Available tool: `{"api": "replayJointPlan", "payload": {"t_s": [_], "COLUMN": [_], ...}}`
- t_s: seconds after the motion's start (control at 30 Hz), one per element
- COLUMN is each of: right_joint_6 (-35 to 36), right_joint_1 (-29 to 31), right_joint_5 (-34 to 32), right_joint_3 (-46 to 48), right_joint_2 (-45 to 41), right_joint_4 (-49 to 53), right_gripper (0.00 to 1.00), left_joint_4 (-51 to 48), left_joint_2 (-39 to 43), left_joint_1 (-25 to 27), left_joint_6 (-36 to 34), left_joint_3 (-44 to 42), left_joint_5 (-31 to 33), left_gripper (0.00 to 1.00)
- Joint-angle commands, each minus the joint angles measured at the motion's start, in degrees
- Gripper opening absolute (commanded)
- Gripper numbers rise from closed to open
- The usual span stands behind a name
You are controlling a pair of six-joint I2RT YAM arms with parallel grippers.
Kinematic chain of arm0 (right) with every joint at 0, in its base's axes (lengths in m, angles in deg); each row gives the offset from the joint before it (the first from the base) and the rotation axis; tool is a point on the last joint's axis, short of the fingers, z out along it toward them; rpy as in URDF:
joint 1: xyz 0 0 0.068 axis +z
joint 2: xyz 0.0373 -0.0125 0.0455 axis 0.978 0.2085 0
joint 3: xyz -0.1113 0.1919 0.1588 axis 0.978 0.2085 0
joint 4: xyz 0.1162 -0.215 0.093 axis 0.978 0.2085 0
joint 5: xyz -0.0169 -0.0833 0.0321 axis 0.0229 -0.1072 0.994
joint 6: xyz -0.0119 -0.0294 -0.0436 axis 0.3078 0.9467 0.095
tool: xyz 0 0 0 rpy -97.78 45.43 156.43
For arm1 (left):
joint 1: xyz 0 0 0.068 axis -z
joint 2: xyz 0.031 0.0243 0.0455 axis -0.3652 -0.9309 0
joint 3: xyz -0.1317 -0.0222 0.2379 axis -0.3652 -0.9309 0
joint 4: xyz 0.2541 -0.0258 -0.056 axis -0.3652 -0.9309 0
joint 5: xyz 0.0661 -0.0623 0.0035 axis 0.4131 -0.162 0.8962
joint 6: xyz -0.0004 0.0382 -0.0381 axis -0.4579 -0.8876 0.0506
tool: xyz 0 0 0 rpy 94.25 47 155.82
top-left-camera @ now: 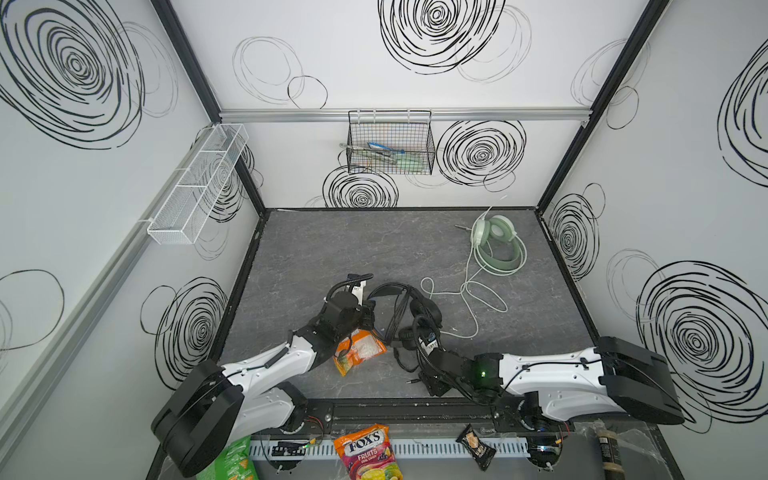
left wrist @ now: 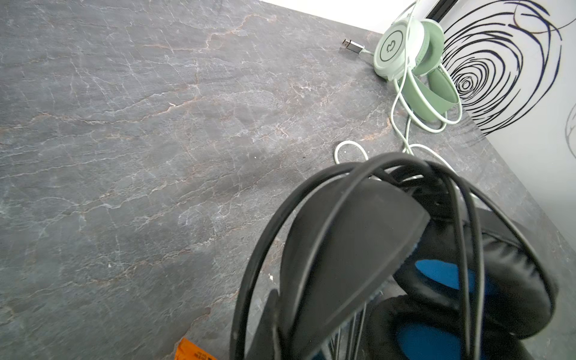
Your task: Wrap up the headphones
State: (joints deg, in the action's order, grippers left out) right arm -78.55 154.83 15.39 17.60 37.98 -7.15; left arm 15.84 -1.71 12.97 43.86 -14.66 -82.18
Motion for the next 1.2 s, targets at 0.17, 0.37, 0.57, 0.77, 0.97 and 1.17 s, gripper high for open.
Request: {"api": "replayJointPlan", "payload": {"t_s": [0.17,0.37,0.57,0.77,0.97,1.17], "right_joint_6": [0.9,0.9,-0.3,6.6,11.2,7.1], "right_joint_1": [-0.6,-0.6,5.6,12.2,15.7,17.7], "right_joint_5": [2.0,1.4,-6.4,-6.9,-3.2,-5.5], "right_joint_3": [0.0,-1.0,-3.5,-6.9,-12.6,-13.7], "right_joint_2": [2.7,3.7,-3.4,-10.2,-6.5,0.8], "right_joint_4": [-3.8,-2.0,6.9,10.6,10.7,9.0], "right_gripper": [0.38,0.15,0.0,0.0,0.0,0.0], "left_joint_4": [3.1,3.0,3.1,3.2,3.3,9.2], "left_joint_2": [1.2,1.2,0.9,0.4,0.3,4.0], "left_joint_1": [-0.9,-1.2,-1.5,-1.8,-1.9,-4.5], "left_joint_6": [0.4,0.4,0.5,0.4,1.6,10.6], "left_joint_3": [2.1,2.3,2.1,2.2,1.8,-0.2], "left_joint_5": [-1.3,-1.4,-0.9,0.6,0.7,-6.3], "left_gripper": [0.0,0.0,0.0,0.0,0.0,0.0]}}
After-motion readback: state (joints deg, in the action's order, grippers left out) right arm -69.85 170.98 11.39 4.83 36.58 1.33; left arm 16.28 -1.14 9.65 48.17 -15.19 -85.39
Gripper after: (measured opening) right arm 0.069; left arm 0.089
